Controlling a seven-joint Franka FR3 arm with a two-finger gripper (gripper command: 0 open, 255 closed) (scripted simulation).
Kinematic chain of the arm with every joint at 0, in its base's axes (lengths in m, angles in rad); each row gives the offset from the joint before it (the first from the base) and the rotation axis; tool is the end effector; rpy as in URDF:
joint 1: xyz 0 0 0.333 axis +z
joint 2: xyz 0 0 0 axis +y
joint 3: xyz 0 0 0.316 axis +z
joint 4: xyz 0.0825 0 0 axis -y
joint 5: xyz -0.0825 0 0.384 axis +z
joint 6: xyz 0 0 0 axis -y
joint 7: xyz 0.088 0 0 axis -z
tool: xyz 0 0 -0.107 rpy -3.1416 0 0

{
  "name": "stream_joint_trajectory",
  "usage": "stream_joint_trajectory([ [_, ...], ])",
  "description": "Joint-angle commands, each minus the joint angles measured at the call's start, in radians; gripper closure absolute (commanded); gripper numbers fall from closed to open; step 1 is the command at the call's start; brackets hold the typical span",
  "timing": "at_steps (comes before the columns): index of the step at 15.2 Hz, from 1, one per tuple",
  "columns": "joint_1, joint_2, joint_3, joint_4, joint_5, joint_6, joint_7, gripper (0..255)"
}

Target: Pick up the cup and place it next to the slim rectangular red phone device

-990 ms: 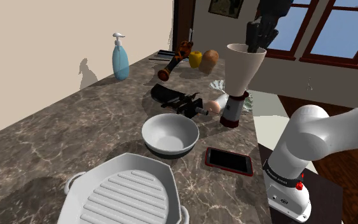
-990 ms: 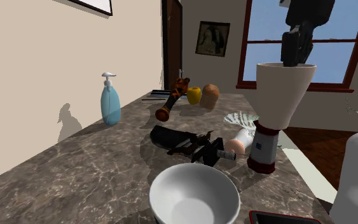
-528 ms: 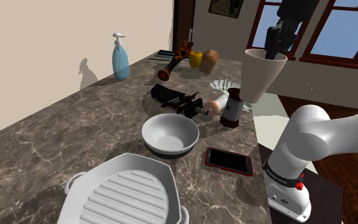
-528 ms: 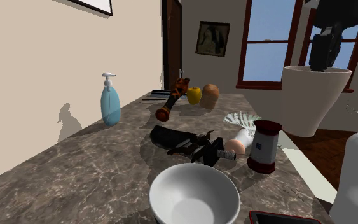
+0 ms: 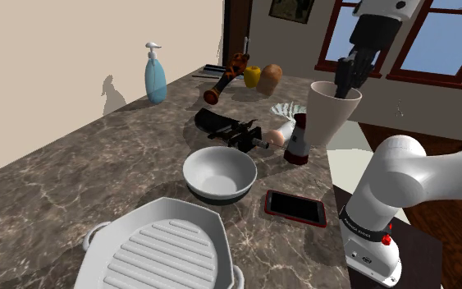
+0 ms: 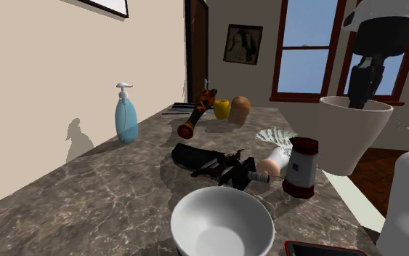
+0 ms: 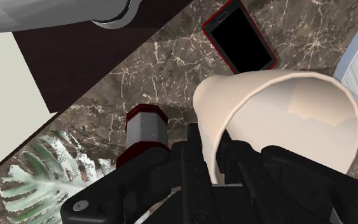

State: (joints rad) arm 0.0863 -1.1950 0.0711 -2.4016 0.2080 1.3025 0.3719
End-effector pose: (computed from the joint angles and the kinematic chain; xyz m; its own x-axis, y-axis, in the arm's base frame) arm 0.1566 0.0646 0.6415 0.9801 -0.1936 0.0433 -0.1849 -0.9706 -0.1542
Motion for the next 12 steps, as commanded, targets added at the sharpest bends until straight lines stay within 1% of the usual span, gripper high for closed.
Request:
stream_joint_trajectory([
  [1, 0.0, -0.018, 0.003, -0.035, 0.003, 0.017, -0.002, 255],
  [12, 0.003, -0.117, 0.017, -0.223, 0.015, 0.105, -0.017, 255],
])
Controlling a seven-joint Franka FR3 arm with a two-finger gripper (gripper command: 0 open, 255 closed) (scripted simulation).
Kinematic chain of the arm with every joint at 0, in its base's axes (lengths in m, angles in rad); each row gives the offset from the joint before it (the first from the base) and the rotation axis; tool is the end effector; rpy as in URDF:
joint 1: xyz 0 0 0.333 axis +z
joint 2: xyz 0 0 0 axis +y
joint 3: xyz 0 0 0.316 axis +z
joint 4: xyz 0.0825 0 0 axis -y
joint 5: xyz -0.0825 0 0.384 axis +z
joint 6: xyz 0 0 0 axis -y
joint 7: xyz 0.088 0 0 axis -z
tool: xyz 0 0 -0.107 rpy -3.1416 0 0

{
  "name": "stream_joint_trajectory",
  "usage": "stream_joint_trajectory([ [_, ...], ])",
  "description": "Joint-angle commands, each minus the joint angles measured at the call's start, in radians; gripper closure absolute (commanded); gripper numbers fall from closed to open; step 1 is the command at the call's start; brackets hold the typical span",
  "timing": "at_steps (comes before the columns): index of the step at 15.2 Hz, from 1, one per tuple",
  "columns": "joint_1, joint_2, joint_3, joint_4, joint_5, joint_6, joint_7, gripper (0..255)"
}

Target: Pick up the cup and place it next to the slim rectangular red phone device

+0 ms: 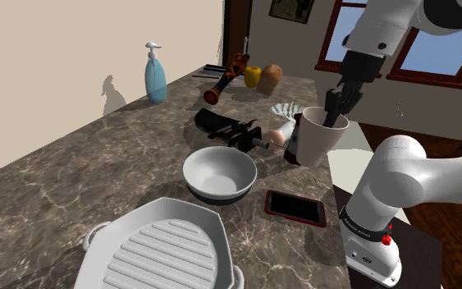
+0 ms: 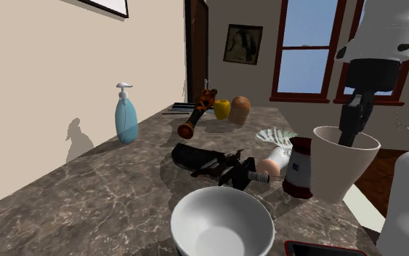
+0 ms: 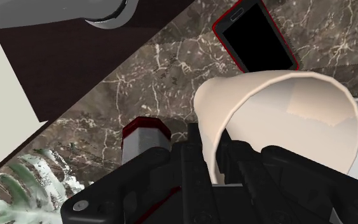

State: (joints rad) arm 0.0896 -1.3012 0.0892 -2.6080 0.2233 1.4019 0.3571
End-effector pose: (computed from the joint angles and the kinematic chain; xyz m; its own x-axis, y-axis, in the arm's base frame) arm 0.1573 0.0661 0.5779 0.9801 -0.1937 0.0433 -0.1850 -0.9706 -0.1542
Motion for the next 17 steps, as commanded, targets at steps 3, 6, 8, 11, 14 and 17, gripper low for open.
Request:
stream_joint_trajectory([
  [3, 0.002, -0.037, 0.004, -0.066, 0.004, 0.029, -0.006, 255],
  [6, 0.004, -0.062, 0.009, -0.115, 0.008, 0.052, -0.009, 255],
  [8, 0.005, -0.079, 0.012, -0.147, 0.012, 0.067, -0.012, 255],
  [11, 0.008, -0.104, 0.018, -0.195, 0.017, 0.09, -0.015, 255],
  [14, 0.01, -0.121, 0.022, -0.226, 0.021, 0.105, -0.016, 255],
  [17, 0.01, -0.12, 0.022, -0.226, 0.021, 0.105, -0.016, 255],
])
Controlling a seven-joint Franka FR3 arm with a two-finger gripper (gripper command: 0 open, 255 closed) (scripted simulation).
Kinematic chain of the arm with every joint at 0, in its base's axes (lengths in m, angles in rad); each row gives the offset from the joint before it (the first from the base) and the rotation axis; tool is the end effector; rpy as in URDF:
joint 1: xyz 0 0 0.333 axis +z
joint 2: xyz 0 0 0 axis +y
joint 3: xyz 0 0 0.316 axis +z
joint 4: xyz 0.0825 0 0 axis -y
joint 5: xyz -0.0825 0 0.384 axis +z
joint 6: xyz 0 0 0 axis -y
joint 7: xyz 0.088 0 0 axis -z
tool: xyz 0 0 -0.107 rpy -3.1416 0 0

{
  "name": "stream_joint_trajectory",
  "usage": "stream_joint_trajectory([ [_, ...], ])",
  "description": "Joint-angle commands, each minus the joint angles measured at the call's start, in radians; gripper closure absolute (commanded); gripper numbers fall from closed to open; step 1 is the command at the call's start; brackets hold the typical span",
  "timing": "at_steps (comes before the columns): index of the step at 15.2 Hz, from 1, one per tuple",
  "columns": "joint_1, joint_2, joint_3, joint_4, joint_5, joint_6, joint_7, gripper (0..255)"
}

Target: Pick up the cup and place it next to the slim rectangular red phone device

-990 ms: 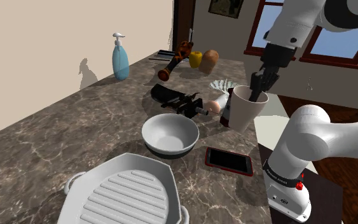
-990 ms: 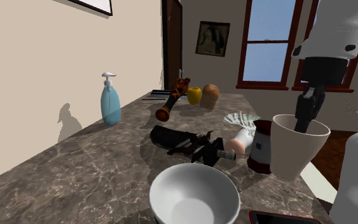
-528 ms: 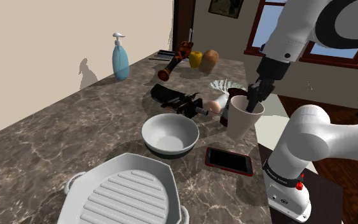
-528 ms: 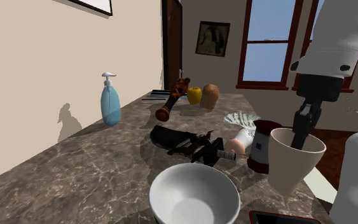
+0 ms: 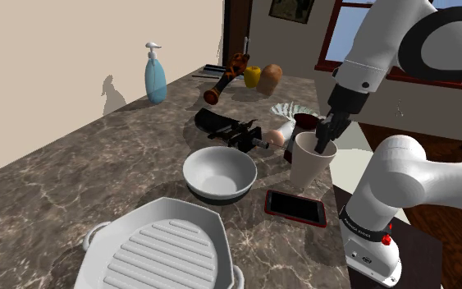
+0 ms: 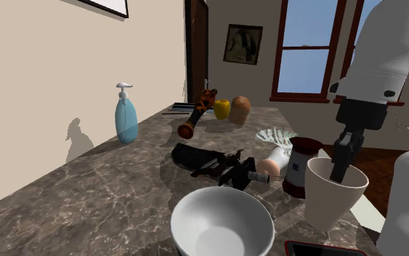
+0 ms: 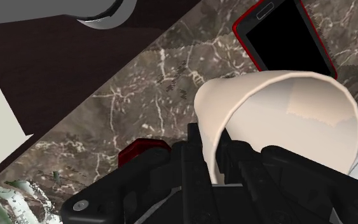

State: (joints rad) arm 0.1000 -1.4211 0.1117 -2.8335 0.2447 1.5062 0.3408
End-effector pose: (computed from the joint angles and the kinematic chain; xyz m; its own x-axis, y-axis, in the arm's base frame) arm 0.1568 0.0651 0.5045 0.9801 -0.1938 0.0433 -0.1851 -0.9705 -0.1542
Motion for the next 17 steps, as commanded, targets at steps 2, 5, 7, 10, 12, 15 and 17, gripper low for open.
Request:
stream_joint_trajectory([
  [2, 0.0, -0.001, 0.0, -0.001, 0.0, 0.001, 0.0, 255],
  [5, 0.0, -0.001, 0.0, -0.001, 0.0, 0.001, 0.0, 0],
  [7, 0.0, -0.001, 0.0, -0.001, 0.0, 0.001, 0.0, 0],
  [10, 0.0, -0.001, 0.0, -0.001, 0.0, 0.001, 0.0, 0],
  [12, -0.008, 0.031, -0.02, 0.075, -0.018, -0.045, -0.001, 0],
  [15, -0.012, 0.061, -0.035, 0.145, -0.032, -0.085, 0.0, 0],
  [17, -0.012, 0.061, -0.035, 0.145, -0.032, -0.085, 0.0, 0],
])
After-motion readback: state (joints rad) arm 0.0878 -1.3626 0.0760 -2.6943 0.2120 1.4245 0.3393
